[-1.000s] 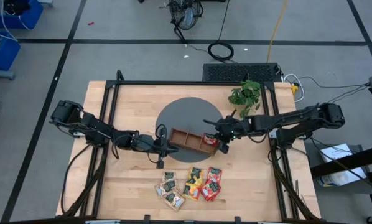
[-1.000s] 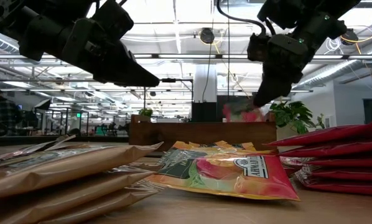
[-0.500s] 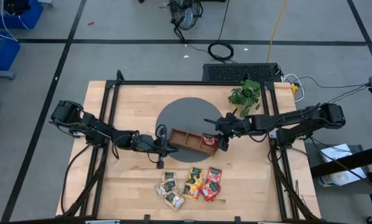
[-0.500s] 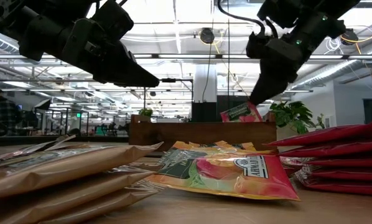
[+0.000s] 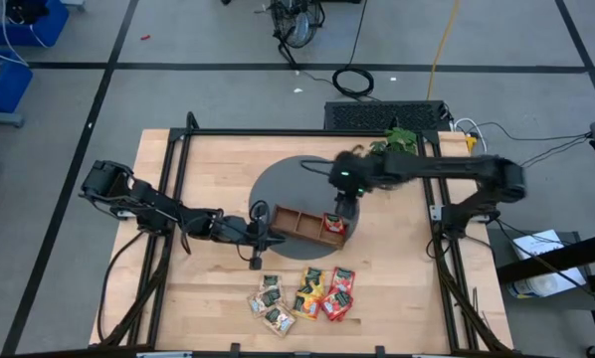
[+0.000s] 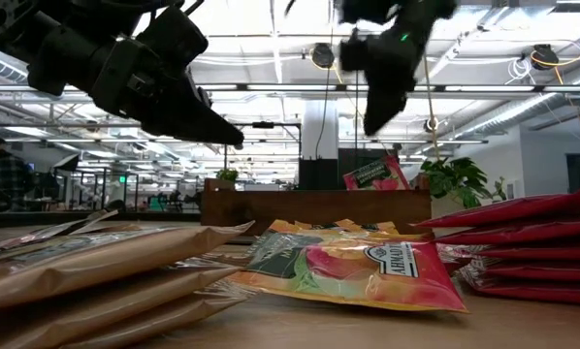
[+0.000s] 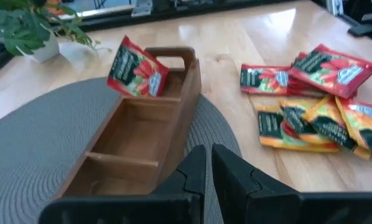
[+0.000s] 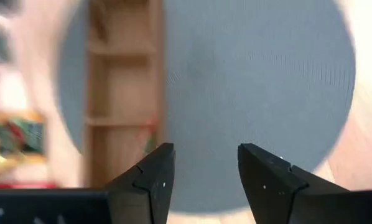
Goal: Pick & Place Tea
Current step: Put the red tea bag into the right section of the wooden organizer
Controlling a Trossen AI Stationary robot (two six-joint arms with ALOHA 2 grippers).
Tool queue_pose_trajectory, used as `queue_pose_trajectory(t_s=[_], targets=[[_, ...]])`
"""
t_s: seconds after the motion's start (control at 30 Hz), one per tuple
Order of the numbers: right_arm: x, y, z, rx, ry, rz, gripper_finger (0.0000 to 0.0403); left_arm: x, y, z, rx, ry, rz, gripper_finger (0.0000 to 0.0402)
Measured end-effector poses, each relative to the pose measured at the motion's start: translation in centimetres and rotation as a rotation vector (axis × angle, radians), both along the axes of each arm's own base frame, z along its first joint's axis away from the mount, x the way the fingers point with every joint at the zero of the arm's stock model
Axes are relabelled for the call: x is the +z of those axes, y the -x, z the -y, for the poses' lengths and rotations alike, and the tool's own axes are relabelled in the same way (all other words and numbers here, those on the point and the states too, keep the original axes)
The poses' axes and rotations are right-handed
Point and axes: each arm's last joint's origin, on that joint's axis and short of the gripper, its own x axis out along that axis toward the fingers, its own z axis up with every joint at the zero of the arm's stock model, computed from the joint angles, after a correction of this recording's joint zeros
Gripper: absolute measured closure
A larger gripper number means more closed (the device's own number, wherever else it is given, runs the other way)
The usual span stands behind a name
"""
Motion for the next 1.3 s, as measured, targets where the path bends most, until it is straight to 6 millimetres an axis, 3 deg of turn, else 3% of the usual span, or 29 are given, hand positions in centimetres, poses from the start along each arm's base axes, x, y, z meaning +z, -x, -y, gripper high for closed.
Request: queue_pose_trajectory(t_s=[0.17, 0.37, 1.07, 1.3], targets=[[-2.1, -3.5, 0.7, 0.035, -0.107, -0.277, 0.024, -0.4, 0.2, -0.1, 0.002, -0.006, -0.046, 0.0366], [-2.1, -6.2, 0.8, 0.059, -0.153, -0.28, 0.0226, -0.7, 0.3, -0.1, 0.003, -0.011, -0.074, 0.0366], [-1.9, -5.7, 0.5, 0.131, -0.199, -0.332, 0.019, -0.7, 0.3, -0.1, 0.003, -0.006, -0.078, 0.0366], [-4.2, -5.4, 0.3, 0.141, -0.217, -0.341, 0.019, -0.7, 0.3, -0.1, 0.005, -0.002, -0.078, 0.0366]])
